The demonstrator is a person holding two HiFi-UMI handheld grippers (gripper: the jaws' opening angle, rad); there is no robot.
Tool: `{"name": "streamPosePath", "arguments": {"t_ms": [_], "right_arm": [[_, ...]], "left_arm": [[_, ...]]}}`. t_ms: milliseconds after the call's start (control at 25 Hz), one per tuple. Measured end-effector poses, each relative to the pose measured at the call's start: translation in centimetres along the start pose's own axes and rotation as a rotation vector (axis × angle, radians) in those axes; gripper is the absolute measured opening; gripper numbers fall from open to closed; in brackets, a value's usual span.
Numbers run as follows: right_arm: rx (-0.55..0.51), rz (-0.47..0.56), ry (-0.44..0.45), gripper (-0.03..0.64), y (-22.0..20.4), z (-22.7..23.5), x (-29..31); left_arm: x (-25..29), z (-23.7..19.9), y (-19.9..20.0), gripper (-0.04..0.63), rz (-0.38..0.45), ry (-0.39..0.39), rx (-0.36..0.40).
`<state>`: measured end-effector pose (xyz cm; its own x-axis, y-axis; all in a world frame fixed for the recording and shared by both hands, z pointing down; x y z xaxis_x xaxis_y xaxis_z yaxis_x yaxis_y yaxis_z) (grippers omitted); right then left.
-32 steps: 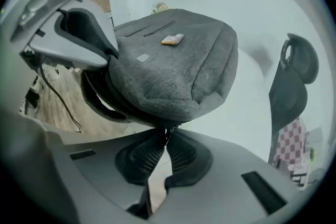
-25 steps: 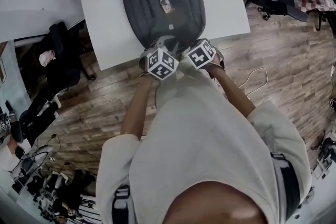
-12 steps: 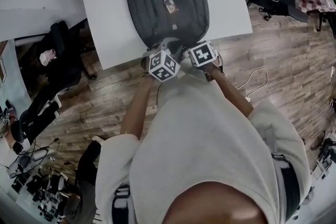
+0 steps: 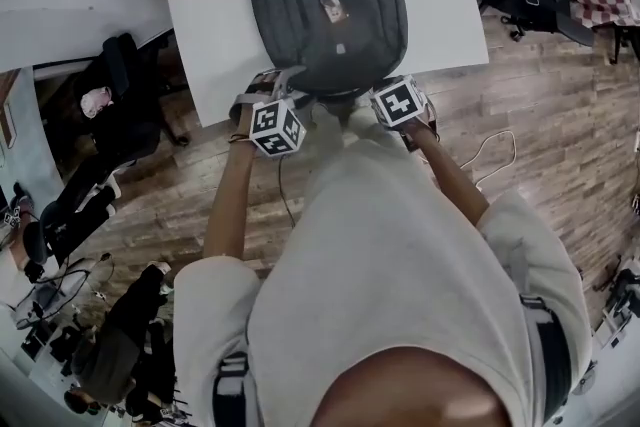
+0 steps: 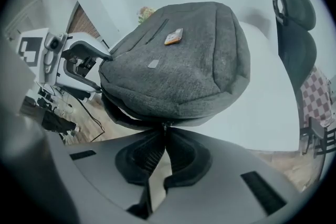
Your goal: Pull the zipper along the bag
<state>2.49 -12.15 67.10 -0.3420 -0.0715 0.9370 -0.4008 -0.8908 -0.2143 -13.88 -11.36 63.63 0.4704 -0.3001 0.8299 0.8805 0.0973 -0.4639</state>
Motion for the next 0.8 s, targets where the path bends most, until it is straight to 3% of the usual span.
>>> {"name": "streamPosePath", "arguments": {"t_ms": [80, 160, 640, 800], "right_arm": [[-0.007, -0.005, 0.011, 0.02, 0.1, -0.1, -0.1], [-0.046, 0.017, -0.013, 0.02, 0.7, 0.4, -0.1], [0.005, -0.022, 0.0, 0.02, 0.6, -0.1, 0.2], [-0.004, -0.014, -0.109, 0.021, 0.6, -0.3, -0.2]], "left_arm": [[-0.3, 0.3, -0.3, 0.281, -0.041, -0.019, 0.096], [-0.5, 0.1, -1.2, 0.279, -0.071, -0.014, 0.131], [1.7, -0.3, -1.8, 0.215, -0.048, -0.05, 0.092], [1.7, -0.2, -1.9, 0.207, -0.044, -0.055, 0.068]]}}
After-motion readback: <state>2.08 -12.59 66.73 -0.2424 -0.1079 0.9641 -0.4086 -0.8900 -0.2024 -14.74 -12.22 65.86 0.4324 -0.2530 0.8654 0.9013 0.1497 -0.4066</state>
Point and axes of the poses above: the fingertips, and each gripper's own axes: x forward along the fingers, z to its right, y out of its top, the point moved 4 cm from there along -x, backward along the fingers, and after that the axes turned 9 degrees about x, right-handed, at the moved point
